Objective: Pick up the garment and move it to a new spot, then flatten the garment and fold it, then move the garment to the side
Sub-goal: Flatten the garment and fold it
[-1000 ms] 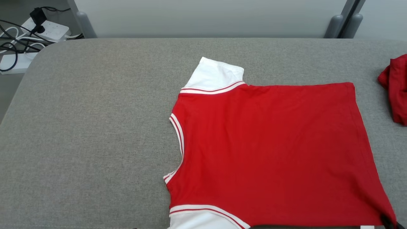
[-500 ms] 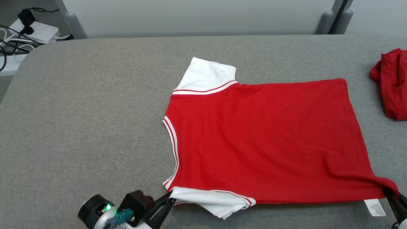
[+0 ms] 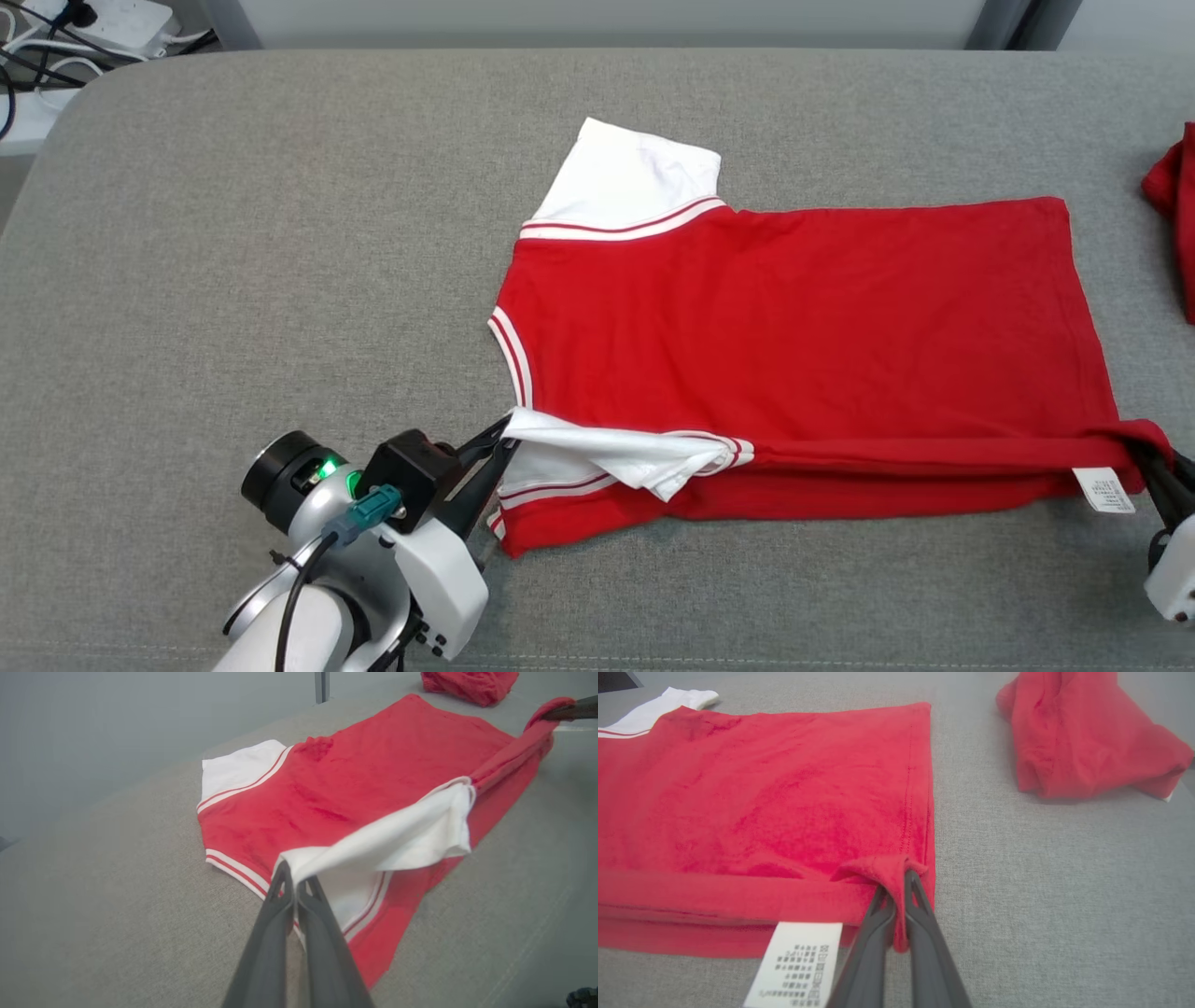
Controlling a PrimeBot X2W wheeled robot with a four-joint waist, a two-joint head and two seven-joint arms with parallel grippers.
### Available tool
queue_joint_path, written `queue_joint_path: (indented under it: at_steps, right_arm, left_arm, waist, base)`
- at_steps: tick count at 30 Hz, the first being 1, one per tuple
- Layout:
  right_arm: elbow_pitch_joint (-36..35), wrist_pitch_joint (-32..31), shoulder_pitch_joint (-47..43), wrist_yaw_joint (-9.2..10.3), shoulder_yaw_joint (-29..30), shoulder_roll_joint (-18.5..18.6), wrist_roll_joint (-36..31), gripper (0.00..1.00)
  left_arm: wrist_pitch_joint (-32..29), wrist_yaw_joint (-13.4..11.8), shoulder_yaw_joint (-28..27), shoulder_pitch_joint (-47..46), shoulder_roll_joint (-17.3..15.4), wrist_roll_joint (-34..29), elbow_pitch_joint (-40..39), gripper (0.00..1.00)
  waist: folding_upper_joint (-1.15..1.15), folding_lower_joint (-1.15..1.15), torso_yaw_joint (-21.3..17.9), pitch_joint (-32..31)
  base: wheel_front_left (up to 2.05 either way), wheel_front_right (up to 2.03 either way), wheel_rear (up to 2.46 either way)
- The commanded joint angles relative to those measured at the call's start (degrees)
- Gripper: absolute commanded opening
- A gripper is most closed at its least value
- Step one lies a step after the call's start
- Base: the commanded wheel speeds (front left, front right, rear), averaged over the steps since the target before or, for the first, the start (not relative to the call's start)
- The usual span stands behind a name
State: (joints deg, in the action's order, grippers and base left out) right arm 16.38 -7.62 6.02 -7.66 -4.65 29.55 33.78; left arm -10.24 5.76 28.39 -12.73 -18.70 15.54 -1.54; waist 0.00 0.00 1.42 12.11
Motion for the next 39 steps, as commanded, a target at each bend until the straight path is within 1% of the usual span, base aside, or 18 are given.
queue_joint_path:
  at_steps: [1,9,13,14,16,17,18,19,20,21,22,28,30,31,33,37,39]
  right_arm:
    - [0.33,-0.52,2.58,0.17,-1.56,2.34,0.32,0.00]
    - [6.07,-1.39,10.15,0.17,-5.05,1.42,0.94,0.00]
    - [8.80,-1.11,13.38,0.17,-7.11,1.02,1.22,0.00]
    - [9.38,-0.91,14.15,0.17,-7.61,0.92,1.26,0.03]
    - [10.51,-0.44,15.52,0.17,-8.53,0.72,1.44,0.34]
    - [11.03,-0.14,16.13,0.17,-8.98,0.63,1.55,0.44]
    - [11.48,0.43,16.73,0.17,-9.40,0.61,1.48,0.83]
    - [11.48,0.43,16.73,0.17,-9.40,0.61,1.48,0.83]
    - [11.95,1.12,17.34,0.17,-9.77,0.54,1.37,1.00]
    - [12.47,1.83,17.94,0.17,-10.08,0.40,1.34,1.00]
    - [12.97,2.66,18.54,0.17,-10.40,0.30,1.12,1.00]
    - [15.87,8.80,21.35,0.17,-11.40,-1.23,0.16,1.00]
    - [16.38,11.36,21.90,0.17,-11.89,-1.38,-0.52,1.00]
    - [16.57,14.45,22.29,0.17,-12.23,-1.55,-1.25,1.00]
    - [16.89,17.22,22.32,0.17,-12.51,-1.98,-1.67,1.00]
    - [16.58,20.61,21.57,0.17,-13.90,-3.17,-2.26,1.00]
    - [16.17,21.61,20.94,0.17,-14.06,-3.83,-2.49,1.00]
  left_arm:
    - [1.68,0.38,-1.67,-4.21,-0.41,-0.74,0.70,0.00]
    - [7.76,1.05,0.01,-11.65,1.37,-1.14,10.79,0.00]
    - [9.56,1.36,1.38,-15.25,2.14,-0.55,16.44,0.00]
    - [10.07,1.41,1.67,-16.17,2.29,-0.46,17.71,0.00]
    - [11.13,1.48,2.30,-17.82,2.65,-0.30,20.22,0.00]
    - [11.67,1.51,2.58,-18.63,2.84,-0.20,21.45,0.00]
    - [12.24,1.53,2.79,-19.38,2.99,-0.18,22.66,0.02]
    - [12.24,1.53,2.79,-19.38,2.99,-0.18,22.66,0.02]
    - [12.76,1.54,2.95,-20.04,3.12,-0.25,23.86,0.32]
    - [13.31,1.47,3.03,-20.66,3.20,-0.50,25.04,0.73]
    - [13.98,1.22,3.00,-21.21,3.37,-0.71,26.15,1.00]
    - [17.83,0.35,2.99,-23.19,4.68,-1.00,31.78,1.00]
    - [19.49,-0.48,2.79,-23.56,5.09,-1.16,32.99,1.00]
    - [21.18,-1.76,2.27,-23.75,5.42,-1.25,33.87,1.00]
    - [22.58,-3.01,1.38,-23.62,5.86,-0.84,34.34,1.00]
    - [24.57,-6.11,-1.77,-21.89,6.74,0.93,33.31,1.00]
    - [24.97,-7.28,-3.52,-20.19,7.16,2.06,31.87,1.00]
  waist:
    - [0.00,0.00,0.17,1.12]
    - [0.00,0.00,0.11,4.19]
    - [0.00,0.00,-0.16,5.36]
    - [0.00,0.00,-0.26,5.66]
    - [0.00,0.00,-0.41,6.04]
    - [0.00,0.00,-0.50,6.19]
    - [0.00,0.00,-0.61,6.33]
    - [0.00,0.00,-0.61,6.33]
    - [0.00,0.00,-0.73,6.43]
    - [0.00,0.00,-0.87,6.52]
    - [0.00,0.00,-1.00,6.57]
    - [0.00,0.00,-1.48,6.44]
    - [0.00,0.00,-1.48,6.29]
    - [0.00,0.00,-1.45,6.03]
    - [0.00,0.00,-1.44,5.66]
    - [0.00,0.00,-1.64,4.37]
    - [0.00,0.00,-1.76,3.58]
  base:
    - [0.00,0.00,0.00]
    - [0.00,0.00,0.00]
    - [0.00,0.00,0.00]
    - [0.00,0.00,0.00]
    - [0.00,0.00,0.00]
    - [0.00,0.00,0.00]
    - [0.00,0.00,0.00]
    - [0.00,0.00,0.00]
    - [0.00,0.00,0.00]
    - [0.00,0.00,0.00]
    - [0.00,0.00,0.00]
    - [0.00,0.00,0.00]
    - [0.00,0.00,0.00]
    - [0.00,0.00,0.00]
    - [0.00,0.00,0.00]
    - [0.00,0.00,0.00]
    - [0.00,0.00,0.00]
